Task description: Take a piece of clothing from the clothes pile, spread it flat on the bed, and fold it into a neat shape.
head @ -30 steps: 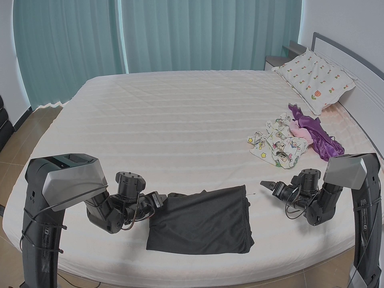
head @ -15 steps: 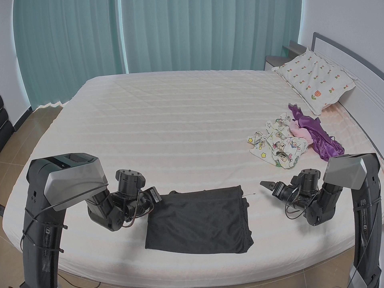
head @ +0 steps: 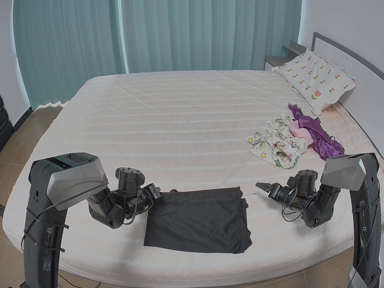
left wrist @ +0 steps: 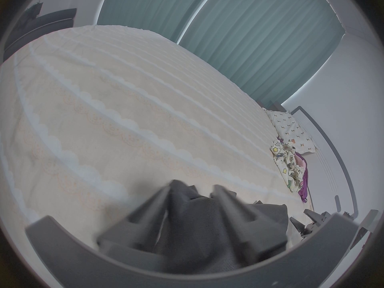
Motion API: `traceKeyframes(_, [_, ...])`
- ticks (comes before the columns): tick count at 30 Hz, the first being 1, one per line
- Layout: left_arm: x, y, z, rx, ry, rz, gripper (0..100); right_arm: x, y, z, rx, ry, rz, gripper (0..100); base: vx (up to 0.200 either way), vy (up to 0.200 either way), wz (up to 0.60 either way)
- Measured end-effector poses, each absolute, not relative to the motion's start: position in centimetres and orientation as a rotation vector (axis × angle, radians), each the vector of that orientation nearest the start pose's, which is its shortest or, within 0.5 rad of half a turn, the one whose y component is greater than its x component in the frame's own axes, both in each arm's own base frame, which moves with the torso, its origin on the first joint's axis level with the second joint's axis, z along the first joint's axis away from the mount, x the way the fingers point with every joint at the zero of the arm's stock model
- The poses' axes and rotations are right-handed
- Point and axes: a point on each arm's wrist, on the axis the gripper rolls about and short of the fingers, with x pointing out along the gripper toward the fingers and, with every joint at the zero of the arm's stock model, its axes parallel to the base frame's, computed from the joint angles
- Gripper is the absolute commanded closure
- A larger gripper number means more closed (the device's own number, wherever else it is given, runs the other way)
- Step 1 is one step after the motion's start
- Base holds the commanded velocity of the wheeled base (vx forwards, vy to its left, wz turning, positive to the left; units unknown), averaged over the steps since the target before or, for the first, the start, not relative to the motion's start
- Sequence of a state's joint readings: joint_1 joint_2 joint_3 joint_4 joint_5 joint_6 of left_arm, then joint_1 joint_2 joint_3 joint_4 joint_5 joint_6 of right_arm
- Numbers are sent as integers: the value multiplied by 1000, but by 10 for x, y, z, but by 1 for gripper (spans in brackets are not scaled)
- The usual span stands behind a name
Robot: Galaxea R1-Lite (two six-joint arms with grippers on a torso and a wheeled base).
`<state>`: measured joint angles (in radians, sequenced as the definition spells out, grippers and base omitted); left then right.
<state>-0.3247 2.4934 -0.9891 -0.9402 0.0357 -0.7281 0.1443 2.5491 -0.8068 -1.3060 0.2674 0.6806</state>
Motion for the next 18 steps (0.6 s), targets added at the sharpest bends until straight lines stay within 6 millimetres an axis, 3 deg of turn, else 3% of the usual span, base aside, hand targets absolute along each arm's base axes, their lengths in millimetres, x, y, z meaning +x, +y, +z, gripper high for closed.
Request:
traceKeyframes(8, [390,-130,-45,-648,643,-45,0,358,97,-59,639,621,329,0,0,0,0])
traceKeyframes(18, [390,-124,-37,-742,638,-14,0,329,123,-67,531,704,409,0,0,0,0])
